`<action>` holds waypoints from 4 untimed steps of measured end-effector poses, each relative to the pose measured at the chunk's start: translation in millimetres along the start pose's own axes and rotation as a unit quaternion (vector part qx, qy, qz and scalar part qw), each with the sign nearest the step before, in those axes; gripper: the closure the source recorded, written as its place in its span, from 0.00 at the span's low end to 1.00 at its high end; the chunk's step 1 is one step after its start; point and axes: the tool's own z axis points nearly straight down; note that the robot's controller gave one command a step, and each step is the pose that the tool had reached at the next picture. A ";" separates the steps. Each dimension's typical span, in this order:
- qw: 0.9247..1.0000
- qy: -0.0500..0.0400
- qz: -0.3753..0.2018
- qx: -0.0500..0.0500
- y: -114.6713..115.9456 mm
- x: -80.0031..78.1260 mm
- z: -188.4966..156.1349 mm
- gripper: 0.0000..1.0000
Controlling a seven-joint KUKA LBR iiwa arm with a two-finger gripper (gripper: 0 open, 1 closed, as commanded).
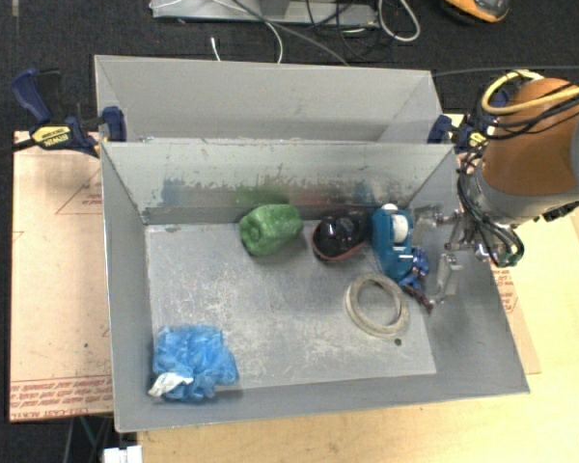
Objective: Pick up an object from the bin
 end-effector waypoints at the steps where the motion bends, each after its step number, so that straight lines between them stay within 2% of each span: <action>1: 1.000 0.000 0.000 0.000 0.0 0.0 0.0 0.00; 2: 0.998 -0.015 -0.067 0.004 8.2 16.4 57.7 0.00; 3: 0.997 -0.017 -0.076 0.005 11.5 29.1 52.8 0.00; 4: 0.991 -0.014 -0.134 0.007 20.6 34.3 43.2 0.00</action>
Offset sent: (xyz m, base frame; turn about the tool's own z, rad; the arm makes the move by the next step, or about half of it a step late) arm -0.0244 0.0091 -0.0646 -0.1408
